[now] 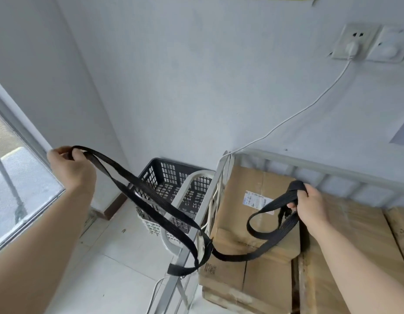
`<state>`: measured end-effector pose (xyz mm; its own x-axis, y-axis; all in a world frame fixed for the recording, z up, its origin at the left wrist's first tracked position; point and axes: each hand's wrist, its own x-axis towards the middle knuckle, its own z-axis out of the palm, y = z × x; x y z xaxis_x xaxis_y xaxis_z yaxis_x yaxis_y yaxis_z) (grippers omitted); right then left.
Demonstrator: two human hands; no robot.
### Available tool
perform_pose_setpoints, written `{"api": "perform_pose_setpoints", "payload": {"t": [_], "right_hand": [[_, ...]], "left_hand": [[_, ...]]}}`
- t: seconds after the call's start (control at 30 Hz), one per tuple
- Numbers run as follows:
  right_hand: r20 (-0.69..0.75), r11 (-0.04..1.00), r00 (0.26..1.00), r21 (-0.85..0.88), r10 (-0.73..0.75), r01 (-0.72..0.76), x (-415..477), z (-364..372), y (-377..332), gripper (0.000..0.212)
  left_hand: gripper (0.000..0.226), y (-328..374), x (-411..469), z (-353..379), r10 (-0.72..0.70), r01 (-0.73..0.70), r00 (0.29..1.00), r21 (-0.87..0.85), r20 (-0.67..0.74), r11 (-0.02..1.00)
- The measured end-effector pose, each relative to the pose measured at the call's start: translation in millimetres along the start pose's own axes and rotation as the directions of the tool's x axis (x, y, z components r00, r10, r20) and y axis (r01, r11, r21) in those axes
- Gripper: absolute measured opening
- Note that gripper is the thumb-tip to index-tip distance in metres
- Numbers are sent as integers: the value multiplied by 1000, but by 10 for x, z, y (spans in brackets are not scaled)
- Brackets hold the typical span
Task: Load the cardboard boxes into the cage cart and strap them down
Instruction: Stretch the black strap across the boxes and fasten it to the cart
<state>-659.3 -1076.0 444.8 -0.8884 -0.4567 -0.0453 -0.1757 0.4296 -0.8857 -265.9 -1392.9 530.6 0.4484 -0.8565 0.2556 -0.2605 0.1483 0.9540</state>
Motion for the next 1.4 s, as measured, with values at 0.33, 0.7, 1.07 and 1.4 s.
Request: {"api": "perform_pose_setpoints", "payload": {"t": [0.33, 0.7, 1.07, 1.4], "right_hand": [[19, 1000, 1000, 13, -3, 3, -80, 126, 35, 26], [78, 999, 996, -33, -36, 39, 20, 68, 27, 33], [233, 998, 972, 61, -11, -3, 32, -530, -2, 36], [545, 996, 835, 75, -74, 40, 36, -1130, 110, 28]], "left_hand": [[29, -828, -419, 187, -54, -160, 888, 416, 457, 895], [67, -1357, -1384, 550, -302, -575, 309, 430, 902, 696], [59, -1245, -2023, 812, -317, -808, 249, 377, 915, 452], [29, -148, -3297, 1118, -255, -171, 81, 266, 964, 949]]}}
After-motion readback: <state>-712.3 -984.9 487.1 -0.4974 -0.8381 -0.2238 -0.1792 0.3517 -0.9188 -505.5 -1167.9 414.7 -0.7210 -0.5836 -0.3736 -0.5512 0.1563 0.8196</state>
